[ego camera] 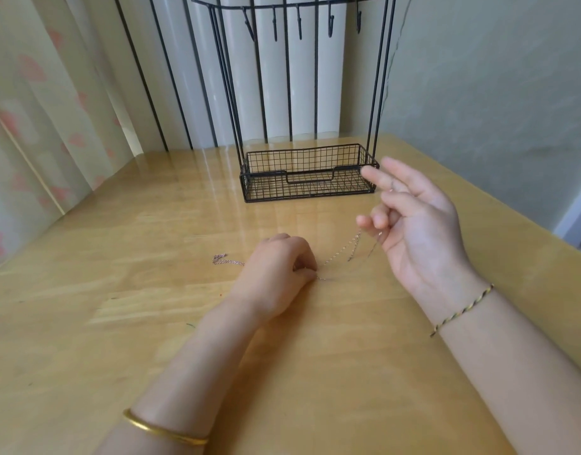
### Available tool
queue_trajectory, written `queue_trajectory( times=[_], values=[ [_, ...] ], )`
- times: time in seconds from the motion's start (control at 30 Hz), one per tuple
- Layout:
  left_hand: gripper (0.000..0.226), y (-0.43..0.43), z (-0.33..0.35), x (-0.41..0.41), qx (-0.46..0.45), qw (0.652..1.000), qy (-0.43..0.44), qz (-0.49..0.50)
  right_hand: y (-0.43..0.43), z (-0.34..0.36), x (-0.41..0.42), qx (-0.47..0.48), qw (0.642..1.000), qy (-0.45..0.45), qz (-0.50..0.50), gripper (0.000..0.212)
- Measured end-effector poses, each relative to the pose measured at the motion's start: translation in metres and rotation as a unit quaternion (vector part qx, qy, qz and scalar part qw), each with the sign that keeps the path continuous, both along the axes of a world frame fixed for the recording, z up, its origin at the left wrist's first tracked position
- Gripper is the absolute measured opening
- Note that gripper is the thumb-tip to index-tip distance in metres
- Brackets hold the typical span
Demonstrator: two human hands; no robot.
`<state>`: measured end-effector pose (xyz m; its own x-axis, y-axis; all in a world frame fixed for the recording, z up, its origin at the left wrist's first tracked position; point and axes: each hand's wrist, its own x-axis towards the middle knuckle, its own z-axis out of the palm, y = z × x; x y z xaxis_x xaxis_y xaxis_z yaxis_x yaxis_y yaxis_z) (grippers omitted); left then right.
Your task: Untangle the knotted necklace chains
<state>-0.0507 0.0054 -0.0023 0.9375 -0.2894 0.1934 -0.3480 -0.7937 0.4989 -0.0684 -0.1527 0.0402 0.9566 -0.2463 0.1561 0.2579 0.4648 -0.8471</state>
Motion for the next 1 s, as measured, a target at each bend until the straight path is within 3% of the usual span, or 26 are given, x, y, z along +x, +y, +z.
queue_trajectory(
  times=[0.33, 0.53, 0.7, 0.8, 0.9, 1.0],
  values=[
    [0.014, 0.016, 0.008, -0.005, 0.021, 0.998, -0.020, 0.049, -0.017, -0.003, 0.011, 0.022, 0.992, 0.067, -0.108, 0.040],
    [0.020, 0.023, 0.021, -0.006, -0.173, 0.975, -0.064, 0.124, -0.020, -0.015, 0.018, -0.076, 0.975, 0.188, -0.090, 0.032],
    [0.022, 0.028, 0.030, -0.008, -0.249, 0.949, -0.119, 0.150, -0.024, -0.018, 0.019, -0.212, 0.952, 0.214, -0.057, 0.035],
    [0.021, 0.027, 0.033, -0.012, -0.337, 0.932, -0.076, 0.111, -0.023, -0.022, 0.018, -0.347, 0.911, 0.220, -0.026, 0.029],
    [0.017, 0.023, 0.040, -0.019, -0.464, 0.884, 0.013, 0.056, -0.021, -0.026, 0.016, -0.469, 0.860, 0.199, -0.040, 0.023],
    [0.014, 0.018, 0.045, -0.024, -0.513, 0.856, 0.073, 0.005, -0.017, -0.025, 0.011, -0.658, 0.733, 0.129, -0.118, 0.021]
  ],
)
